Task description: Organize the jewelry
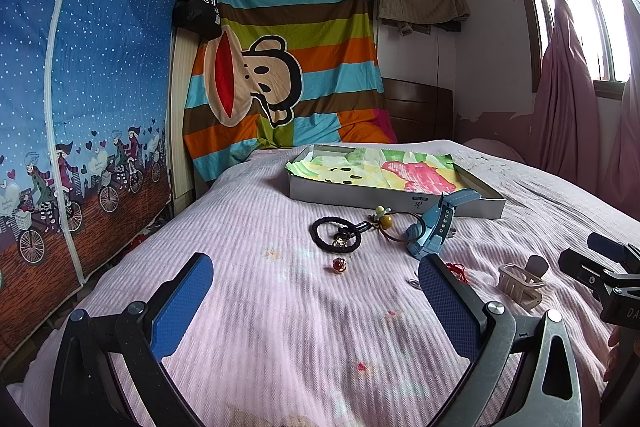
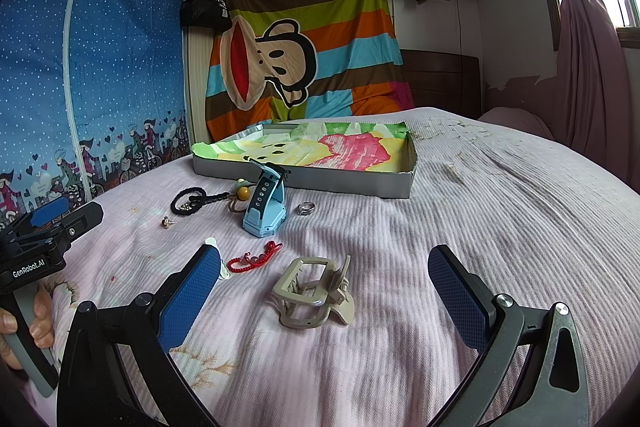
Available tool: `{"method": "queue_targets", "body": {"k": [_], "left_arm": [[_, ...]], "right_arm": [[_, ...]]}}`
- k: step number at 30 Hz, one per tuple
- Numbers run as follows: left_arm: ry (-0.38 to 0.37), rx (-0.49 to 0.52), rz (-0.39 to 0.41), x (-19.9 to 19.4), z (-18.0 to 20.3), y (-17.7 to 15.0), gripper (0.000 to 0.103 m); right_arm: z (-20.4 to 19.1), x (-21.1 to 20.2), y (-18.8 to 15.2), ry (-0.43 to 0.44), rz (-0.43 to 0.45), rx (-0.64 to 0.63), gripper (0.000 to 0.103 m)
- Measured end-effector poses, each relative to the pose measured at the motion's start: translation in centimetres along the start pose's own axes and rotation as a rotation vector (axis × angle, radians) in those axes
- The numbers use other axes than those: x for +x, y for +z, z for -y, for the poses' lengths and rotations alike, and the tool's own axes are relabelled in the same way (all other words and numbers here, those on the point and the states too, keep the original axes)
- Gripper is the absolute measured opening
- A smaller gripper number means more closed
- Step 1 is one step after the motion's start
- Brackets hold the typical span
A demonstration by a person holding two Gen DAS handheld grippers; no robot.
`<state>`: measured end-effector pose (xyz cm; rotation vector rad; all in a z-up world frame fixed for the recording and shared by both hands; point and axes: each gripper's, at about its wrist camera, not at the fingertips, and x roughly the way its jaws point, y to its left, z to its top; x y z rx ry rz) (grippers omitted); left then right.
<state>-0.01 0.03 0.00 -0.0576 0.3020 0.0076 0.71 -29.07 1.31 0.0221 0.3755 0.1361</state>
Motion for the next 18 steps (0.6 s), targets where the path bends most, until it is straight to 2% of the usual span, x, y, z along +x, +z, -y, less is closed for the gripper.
{"method": "queue_targets", "body": {"k": [18], "left_arm": [[0.0,0.0,0.001,0.0,0.01,0.0,0.103]], "right_arm": [[0.0,0.03,0.01,-0.001,0.0,0.0,0.102]]}}
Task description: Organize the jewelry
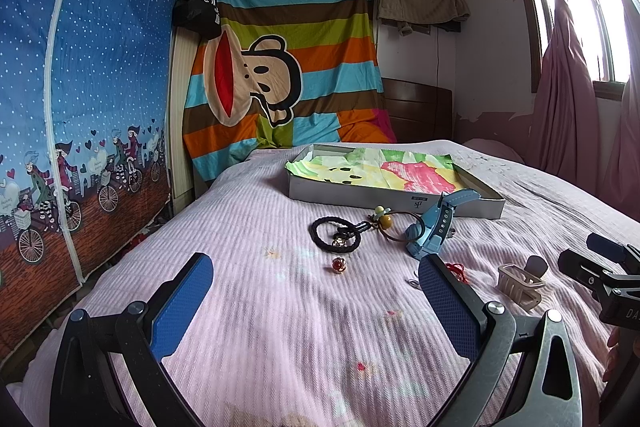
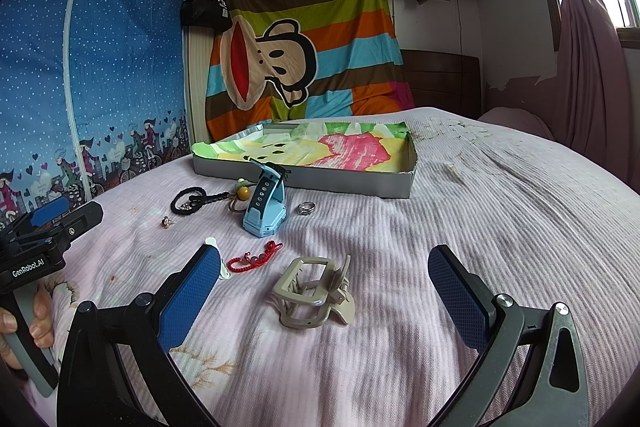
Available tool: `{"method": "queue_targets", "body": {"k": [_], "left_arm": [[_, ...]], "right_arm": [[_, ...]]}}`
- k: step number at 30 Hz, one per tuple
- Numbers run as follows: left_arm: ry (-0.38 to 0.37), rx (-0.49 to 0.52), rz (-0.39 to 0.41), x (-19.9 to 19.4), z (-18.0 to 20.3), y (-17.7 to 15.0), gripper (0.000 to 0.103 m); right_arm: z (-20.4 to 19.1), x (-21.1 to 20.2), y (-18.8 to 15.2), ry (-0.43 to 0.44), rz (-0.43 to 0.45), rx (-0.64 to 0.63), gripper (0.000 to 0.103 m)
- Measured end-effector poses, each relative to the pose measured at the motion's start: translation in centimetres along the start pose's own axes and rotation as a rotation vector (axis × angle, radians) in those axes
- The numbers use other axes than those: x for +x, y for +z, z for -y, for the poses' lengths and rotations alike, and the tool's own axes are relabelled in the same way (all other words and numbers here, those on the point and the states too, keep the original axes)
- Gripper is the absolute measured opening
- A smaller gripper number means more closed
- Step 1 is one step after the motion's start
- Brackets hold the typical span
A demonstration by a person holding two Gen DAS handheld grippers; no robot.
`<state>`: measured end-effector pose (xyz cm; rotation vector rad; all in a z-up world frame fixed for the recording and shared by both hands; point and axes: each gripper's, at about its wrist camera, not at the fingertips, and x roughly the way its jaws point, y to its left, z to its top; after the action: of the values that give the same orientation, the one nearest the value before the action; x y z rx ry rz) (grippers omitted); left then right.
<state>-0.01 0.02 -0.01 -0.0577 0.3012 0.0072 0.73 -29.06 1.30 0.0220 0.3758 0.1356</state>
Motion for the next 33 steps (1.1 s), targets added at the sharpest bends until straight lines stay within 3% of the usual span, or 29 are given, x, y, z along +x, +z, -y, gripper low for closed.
{"method": "queue_targets", "body": {"k": [12,19,33], "left_arm": [[-0.004,-0.002,-0.002,0.0,0.0,0.0,0.103],[-0.045,-0.037,-0.013,0.3,0.2,0.6,0.103],[-0.164,-0.022,-0.157,4.4,3.1,2.4,0.103]], "right_arm": [[0.1,-0.2,0.1,-0.004,0.001,0.002,0.102],[0.8,-0.3,0.7,-0.028,0.019,0.019,0.102],[2.0,1.1,2.0,-0.071,-0.026,0.012,0.102]]}}
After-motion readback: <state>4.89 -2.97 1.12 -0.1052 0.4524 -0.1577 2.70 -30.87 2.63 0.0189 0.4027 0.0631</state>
